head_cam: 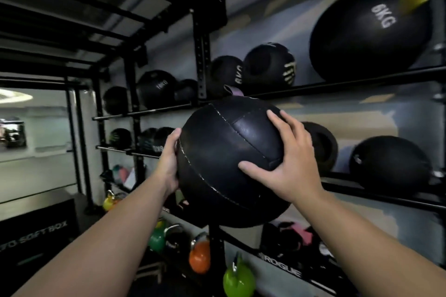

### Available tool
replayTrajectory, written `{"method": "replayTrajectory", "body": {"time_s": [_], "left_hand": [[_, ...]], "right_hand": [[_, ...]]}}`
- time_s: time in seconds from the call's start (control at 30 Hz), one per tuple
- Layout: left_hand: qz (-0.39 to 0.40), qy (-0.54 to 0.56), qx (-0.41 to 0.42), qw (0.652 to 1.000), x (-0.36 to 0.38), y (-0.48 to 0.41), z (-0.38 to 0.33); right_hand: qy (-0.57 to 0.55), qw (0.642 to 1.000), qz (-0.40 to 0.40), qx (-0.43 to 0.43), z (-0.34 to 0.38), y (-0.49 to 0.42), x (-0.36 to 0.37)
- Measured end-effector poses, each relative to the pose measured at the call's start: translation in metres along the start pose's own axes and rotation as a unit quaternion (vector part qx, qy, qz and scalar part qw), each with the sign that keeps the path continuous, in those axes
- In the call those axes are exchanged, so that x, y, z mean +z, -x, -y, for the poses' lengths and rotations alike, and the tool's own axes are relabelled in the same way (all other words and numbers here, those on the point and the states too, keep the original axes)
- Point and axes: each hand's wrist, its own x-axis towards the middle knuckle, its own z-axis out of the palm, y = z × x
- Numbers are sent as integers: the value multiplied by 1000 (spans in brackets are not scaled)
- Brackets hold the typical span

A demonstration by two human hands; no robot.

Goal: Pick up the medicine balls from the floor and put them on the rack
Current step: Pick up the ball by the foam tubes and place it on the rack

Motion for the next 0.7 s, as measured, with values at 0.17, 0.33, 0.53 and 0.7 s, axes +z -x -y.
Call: {"method": "replayTrajectory", "body": {"time_s": [0.17, 0.33, 0.53, 0.7], "left_hand": [[-15, -26, 5, 1000, -80, -42, -23], [-83, -23, 0, 996, -173, -100, -10], [-141, -68, 27, 987, -255, -192, -19], [-183, -80, 65, 978, -327, -256, -48]], "right_hand": [[-40, 999, 26, -15, 17, -26, 87], [-68, 996, 53, -21, 3, -35, 197], [-132, 988, 77, -22, -31, -78, 345], [-175, 979, 85, -55, -28, -124, 462]]}}
